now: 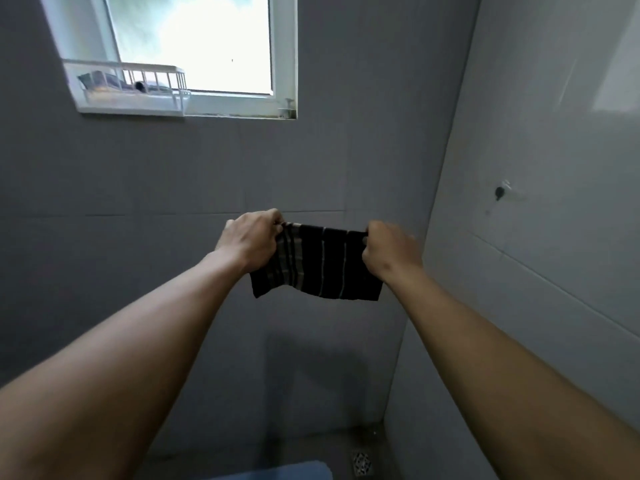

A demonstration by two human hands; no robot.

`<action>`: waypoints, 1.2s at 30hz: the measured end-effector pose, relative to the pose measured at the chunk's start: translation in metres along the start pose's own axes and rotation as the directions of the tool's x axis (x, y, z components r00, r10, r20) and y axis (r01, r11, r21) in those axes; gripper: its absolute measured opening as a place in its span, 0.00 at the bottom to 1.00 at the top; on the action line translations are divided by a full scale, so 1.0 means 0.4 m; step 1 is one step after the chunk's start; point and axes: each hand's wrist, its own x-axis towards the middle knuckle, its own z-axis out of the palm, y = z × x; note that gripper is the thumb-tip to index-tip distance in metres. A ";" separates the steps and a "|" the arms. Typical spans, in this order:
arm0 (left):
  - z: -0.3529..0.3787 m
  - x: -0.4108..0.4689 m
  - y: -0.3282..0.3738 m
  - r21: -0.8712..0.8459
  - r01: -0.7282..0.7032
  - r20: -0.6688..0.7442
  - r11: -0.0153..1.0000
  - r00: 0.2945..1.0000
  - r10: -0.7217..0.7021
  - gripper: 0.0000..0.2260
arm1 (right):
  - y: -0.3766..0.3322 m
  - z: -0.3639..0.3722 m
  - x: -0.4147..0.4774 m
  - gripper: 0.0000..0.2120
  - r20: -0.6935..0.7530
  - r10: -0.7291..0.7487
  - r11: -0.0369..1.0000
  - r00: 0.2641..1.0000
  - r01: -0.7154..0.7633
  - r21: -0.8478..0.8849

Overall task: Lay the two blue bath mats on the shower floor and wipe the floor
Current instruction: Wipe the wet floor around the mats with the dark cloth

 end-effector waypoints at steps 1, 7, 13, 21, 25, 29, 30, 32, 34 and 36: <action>-0.008 -0.028 -0.035 0.010 0.017 -0.004 1.000 1.000 -0.017 0.09 | -0.034 0.018 -0.013 0.07 0.017 -0.013 1.000 1.000 0.013 0.015; -0.010 -0.153 -0.234 0.020 0.164 0.047 0.986 0.985 -0.165 0.09 | -0.191 0.152 -0.057 0.10 0.102 -0.066 0.990 0.993 0.053 0.128; 0.101 -0.197 -0.415 -0.005 0.265 0.100 0.964 0.960 -0.263 0.09 | -0.271 0.361 -0.052 0.06 0.146 -0.093 0.972 0.985 0.058 0.229; 0.392 -0.214 -0.685 0.010 0.342 0.191 0.940 0.922 -0.337 0.06 | -0.319 0.781 -0.006 0.08 0.288 -0.081 0.941 0.954 -0.022 0.338; 0.541 -0.225 -0.802 -0.036 0.436 0.298 0.899 0.863 -0.407 0.06 | -0.343 0.983 0.011 0.07 0.421 -0.039 0.904 0.906 -0.147 0.401; 0.707 -0.249 -0.930 -0.044 0.479 0.334 0.877 0.834 -0.439 0.07 | -0.356 1.177 0.021 0.07 0.492 -0.034 0.846 0.870 -0.237 0.478; 0.744 -0.259 -0.957 -0.039 0.481 0.341 0.876 0.830 -0.441 0.06 | -0.360 1.226 0.018 0.08 0.503 -0.034 0.838 0.864 -0.250 0.486; 0.817 -0.289 -1.011 -0.029 0.495 0.346 0.868 0.820 -0.456 0.06 | -0.370 1.324 0.004 0.07 0.530 -0.041 0.826 0.847 -0.270 0.494; 0.891 -0.323 -1.068 -0.019 0.506 0.360 0.863 0.808 -0.466 0.06 | -0.381 1.426 -0.017 0.07 0.561 -0.046 0.828 0.826 -0.283 0.484; 0.974 -0.365 -1.129 -0.014 0.512 0.386 0.859 0.795 -0.468 0.06 | -0.391 1.532 -0.041 0.07 0.599 -0.044 0.838 0.800 -0.296 0.458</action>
